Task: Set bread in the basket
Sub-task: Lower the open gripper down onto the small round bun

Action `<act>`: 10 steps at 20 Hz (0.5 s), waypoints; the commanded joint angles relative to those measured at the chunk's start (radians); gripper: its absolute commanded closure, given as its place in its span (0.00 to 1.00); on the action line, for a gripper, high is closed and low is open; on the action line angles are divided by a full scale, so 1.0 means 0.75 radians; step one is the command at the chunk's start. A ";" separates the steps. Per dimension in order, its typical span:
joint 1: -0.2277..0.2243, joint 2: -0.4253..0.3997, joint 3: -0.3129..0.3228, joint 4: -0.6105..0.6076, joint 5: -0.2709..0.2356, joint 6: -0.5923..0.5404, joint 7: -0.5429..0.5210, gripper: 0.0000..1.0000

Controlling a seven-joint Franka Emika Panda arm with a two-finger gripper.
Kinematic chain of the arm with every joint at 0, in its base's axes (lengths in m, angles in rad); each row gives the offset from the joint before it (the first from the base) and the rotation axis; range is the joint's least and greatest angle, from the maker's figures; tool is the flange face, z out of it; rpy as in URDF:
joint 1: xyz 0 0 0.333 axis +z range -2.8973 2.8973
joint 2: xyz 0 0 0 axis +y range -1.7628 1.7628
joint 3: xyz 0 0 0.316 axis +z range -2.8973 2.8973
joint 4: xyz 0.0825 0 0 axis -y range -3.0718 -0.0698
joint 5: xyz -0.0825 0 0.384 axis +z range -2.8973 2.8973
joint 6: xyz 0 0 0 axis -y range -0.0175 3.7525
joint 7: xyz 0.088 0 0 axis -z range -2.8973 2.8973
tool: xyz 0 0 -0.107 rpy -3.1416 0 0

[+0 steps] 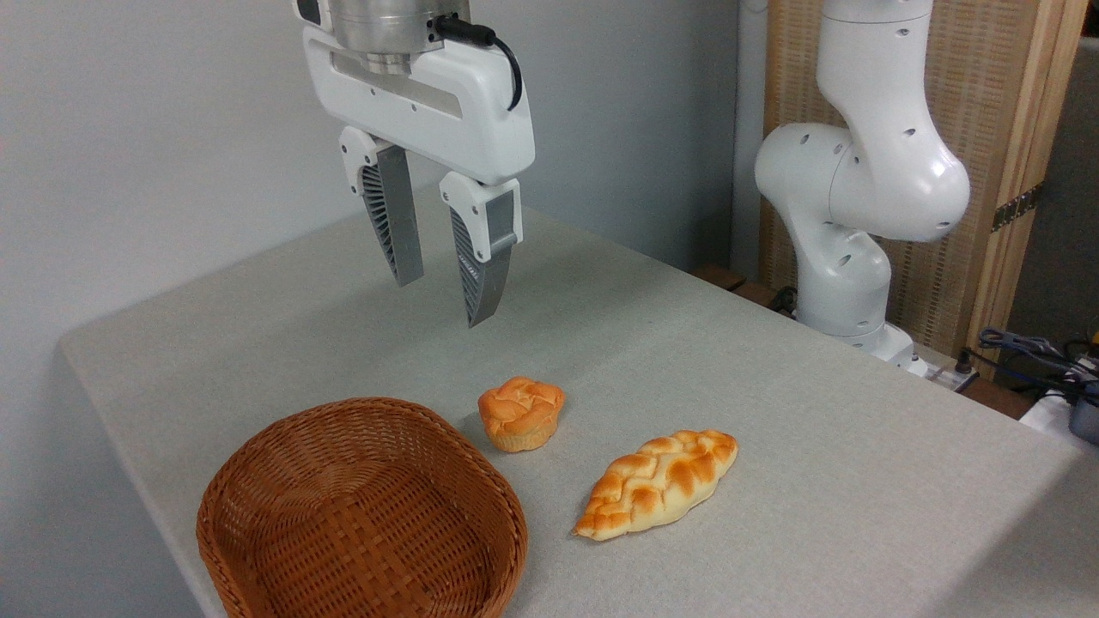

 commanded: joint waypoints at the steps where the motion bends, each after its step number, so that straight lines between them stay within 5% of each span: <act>1: -0.007 -0.007 0.022 0.007 -0.029 -0.022 0.026 0.00; 10: -0.007 -0.044 0.012 -0.095 -0.027 -0.011 0.052 0.00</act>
